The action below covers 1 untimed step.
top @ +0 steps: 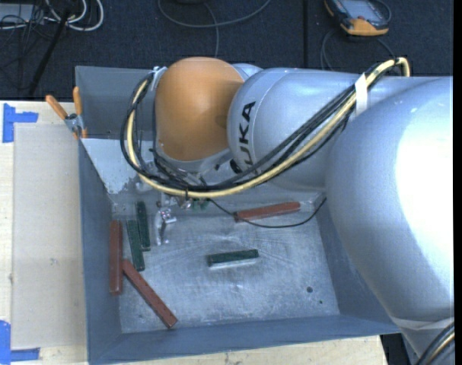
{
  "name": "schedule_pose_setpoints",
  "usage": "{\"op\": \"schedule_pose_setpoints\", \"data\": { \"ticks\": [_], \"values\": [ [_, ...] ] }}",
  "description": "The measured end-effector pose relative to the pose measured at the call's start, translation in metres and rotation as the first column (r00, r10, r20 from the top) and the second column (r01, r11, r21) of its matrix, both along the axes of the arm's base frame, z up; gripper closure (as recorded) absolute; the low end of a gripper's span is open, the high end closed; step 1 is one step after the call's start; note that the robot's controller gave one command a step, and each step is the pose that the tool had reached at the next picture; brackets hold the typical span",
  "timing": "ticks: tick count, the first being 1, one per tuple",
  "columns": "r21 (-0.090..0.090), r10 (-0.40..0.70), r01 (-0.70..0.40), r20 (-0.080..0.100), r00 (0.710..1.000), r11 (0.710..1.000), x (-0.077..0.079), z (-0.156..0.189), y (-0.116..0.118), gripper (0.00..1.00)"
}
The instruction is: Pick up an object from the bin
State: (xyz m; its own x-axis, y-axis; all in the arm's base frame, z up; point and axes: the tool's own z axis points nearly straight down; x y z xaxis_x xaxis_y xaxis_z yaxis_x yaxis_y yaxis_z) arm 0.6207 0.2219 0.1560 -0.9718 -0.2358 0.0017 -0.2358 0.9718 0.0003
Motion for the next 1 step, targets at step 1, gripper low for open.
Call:
{"op": "schedule_pose_setpoints", "data": {
  "ticks": [1],
  "values": [
    [0.001, -0.001, 0.001, 0.002, 1.0, 1.0, 0.0006, 0.0009, -0.0001, 0.0]
  ]
}}
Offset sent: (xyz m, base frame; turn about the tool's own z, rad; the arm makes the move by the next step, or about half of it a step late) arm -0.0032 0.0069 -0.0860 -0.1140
